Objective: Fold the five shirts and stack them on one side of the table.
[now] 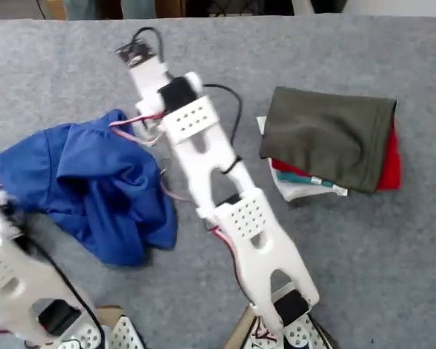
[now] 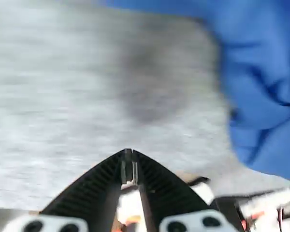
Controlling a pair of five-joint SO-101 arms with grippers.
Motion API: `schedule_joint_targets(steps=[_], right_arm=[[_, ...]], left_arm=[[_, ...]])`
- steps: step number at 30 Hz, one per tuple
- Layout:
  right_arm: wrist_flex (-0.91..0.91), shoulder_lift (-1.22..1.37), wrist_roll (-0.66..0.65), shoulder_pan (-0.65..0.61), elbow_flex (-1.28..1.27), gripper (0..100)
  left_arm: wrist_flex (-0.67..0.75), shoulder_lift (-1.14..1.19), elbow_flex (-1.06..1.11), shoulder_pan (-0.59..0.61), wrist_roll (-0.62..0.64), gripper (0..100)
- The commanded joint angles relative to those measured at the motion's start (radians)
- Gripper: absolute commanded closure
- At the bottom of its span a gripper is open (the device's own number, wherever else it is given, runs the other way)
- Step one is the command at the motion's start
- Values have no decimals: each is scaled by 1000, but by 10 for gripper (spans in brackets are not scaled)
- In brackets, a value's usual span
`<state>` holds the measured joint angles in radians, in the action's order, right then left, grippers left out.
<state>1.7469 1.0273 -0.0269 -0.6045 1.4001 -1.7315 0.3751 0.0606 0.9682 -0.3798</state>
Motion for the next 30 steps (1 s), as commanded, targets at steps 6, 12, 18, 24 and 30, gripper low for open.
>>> schedule_joint_targets(steps=[6,12,18,24,30], right_arm=[[-172,12,112,-144,36,771],[-186,145,137,-218,36,665],[-138,206,129,-112,71,945],[21,206,123,63,160,985],[21,173,153,262,145,984]], left_arm=[[-29,-9,-268,228,-57,970],[-29,-8,-252,236,60,933],[-29,-8,-117,183,103,791],[-28,-8,42,12,104,791],[-26,-8,147,-249,170,786]])
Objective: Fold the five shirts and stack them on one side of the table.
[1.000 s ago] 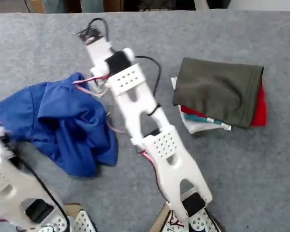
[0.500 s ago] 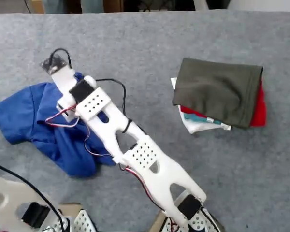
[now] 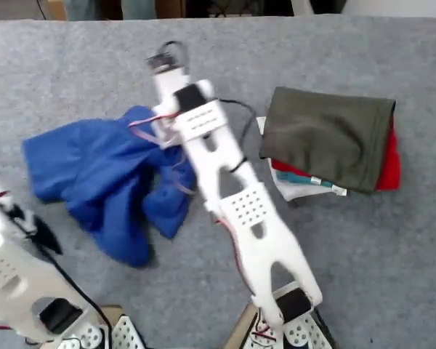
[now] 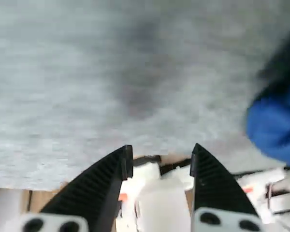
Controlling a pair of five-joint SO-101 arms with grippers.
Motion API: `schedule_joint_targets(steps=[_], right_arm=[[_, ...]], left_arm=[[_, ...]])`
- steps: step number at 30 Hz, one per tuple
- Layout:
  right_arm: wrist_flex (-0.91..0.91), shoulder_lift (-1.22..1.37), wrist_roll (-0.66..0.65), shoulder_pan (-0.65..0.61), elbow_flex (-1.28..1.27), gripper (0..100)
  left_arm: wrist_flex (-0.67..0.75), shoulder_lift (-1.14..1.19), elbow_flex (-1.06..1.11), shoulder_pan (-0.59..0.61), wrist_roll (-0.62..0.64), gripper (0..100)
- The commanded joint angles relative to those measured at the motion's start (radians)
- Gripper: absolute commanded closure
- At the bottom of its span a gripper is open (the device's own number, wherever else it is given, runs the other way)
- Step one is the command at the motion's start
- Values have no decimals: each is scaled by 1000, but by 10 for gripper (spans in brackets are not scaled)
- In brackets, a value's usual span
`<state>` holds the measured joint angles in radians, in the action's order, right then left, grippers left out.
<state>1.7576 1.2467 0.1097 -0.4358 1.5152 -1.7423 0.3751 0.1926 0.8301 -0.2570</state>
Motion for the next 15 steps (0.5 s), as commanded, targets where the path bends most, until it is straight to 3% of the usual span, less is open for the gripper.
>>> schedule_joint_targets(steps=[1,5,10,15], right_arm=[[11,-56,17,114,12,984],[11,-101,6,144,-97,984],[5,-151,-49,143,-295,984],[-12,-127,-46,138,-317,984]], left_arm=[[-15,-8,12,-151,64,786],[-15,-9,-21,-274,124,785],[-15,-9,-93,-338,192,785],[-15,-9,-107,-461,261,785]])
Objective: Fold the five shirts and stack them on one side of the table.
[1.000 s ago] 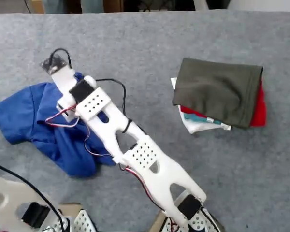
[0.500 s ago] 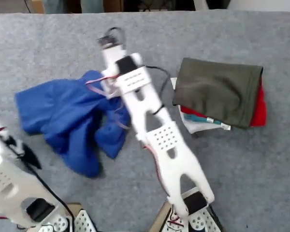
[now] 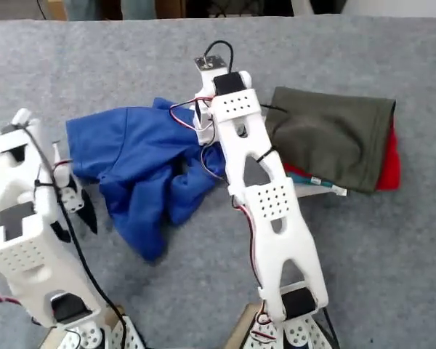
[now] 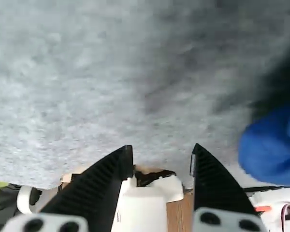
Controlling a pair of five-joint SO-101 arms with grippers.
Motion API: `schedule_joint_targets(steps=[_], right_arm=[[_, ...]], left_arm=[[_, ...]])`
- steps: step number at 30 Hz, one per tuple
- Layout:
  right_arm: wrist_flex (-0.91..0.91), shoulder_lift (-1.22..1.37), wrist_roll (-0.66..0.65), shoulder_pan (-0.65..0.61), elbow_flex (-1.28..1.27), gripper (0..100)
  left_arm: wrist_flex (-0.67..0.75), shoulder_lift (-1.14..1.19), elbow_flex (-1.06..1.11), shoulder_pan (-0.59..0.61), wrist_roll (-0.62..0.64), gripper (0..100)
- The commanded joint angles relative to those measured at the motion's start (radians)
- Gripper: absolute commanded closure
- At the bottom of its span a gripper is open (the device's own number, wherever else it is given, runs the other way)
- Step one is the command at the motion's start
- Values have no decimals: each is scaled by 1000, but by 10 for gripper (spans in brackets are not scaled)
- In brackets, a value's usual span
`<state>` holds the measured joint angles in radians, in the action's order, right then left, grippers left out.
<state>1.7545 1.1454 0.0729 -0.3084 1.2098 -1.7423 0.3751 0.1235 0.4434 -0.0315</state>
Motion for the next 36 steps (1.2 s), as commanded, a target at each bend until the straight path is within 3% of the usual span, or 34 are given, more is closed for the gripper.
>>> schedule_joint_targets(steps=[1,12,21,26,32,36], right_arm=[[-17,-19,-8,9,-12,984],[-101,50,-11,3,-13,984],[-101,122,-14,14,45,984],[-103,122,-8,23,47,984],[-107,122,-6,23,47,984],[-101,122,-14,21,50,984]], left_arm=[[-17,-9,-38,-110,55,785],[-15,-258,-36,-351,215,784],[0,-295,-7,-467,221,762],[161,-279,154,-519,232,762],[422,-281,369,-547,353,766],[497,-281,414,-538,358,773]])
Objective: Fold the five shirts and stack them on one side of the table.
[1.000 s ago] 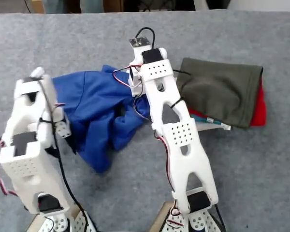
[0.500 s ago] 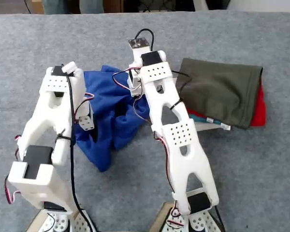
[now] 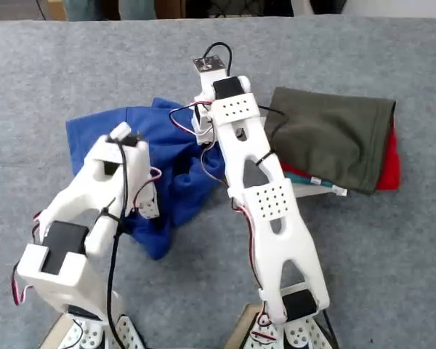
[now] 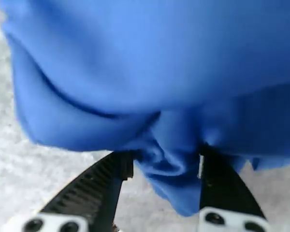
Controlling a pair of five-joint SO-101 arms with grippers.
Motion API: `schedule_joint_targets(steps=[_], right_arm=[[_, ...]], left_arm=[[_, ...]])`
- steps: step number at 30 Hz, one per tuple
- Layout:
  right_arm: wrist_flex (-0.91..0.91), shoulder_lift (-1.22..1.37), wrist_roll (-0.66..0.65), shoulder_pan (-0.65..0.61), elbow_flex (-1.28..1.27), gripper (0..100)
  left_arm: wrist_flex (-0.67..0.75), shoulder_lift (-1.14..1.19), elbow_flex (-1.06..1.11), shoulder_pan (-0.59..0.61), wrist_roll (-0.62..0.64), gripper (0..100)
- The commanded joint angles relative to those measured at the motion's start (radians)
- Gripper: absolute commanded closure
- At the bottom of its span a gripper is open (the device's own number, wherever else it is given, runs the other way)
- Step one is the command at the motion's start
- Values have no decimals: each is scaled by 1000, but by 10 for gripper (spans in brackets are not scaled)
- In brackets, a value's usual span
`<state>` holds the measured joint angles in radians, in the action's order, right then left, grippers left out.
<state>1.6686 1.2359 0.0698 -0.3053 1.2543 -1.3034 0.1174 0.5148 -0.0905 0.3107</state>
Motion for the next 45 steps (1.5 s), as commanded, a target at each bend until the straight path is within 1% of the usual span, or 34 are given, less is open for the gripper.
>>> schedule_joint_targets(steps=[1,2,4,5,6,8,9,11,13,15,17,20,24,27,29,33,35,39,41,42,45], right_arm=[[-11,30,-12,17,4,984],[2,30,-12,15,7,984],[29,21,-18,3,12,984],[51,16,-37,-5,25,984],[80,16,-57,-9,47,984],[101,1,-80,-12,67,984],[100,-12,-84,-8,67,984],[100,-39,-86,2,64,984],[100,-70,-86,2,48,984],[100,-120,-86,-12,-5,984],[100,-193,-97,-34,-107,984],[100,-341,-178,-83,-337,984],[100,-602,-278,-178,-682,984],[98,-814,-364,-258,-935,983],[98,-941,-411,-316,-1075,983],[98,-1150,-493,-446,-1259,981],[98,-1207,-497,-489,-1276,931],[98,-1253,-503,-496,-1236,726],[98,-1251,-503,-493,-1176,650],[98,-1251,-503,-491,-1145,640],[66,-1231,-497,-491,-1033,662]], left_arm=[[66,-23,24,2,15,797],[69,-23,21,12,14,839],[92,-23,12,44,14,971],[101,-23,8,68,14,977],[110,-23,8,94,14,949],[123,-29,2,154,11,979],[120,-32,-5,188,-3,969],[87,-34,-38,263,-91,973],[-2,-44,-102,355,-213,973],[-75,-71,-177,478,-318,973],[-133,-110,-268,608,-407,973],[-183,-150,-398,786,-534,973],[-180,-152,-458,951,-635,973],[-124,-138,-469,1061,-687,973],[-63,-127,-470,1130,-703,973],[46,-112,-470,1244,-724,972],[69,-103,-470,1276,-741,972],[72,-74,-470,1310,-779,972],[71,-58,-470,1325,-784,972],[72,-54,-470,1334,-784,972],[63,-41,-456,1345,-784,972]])
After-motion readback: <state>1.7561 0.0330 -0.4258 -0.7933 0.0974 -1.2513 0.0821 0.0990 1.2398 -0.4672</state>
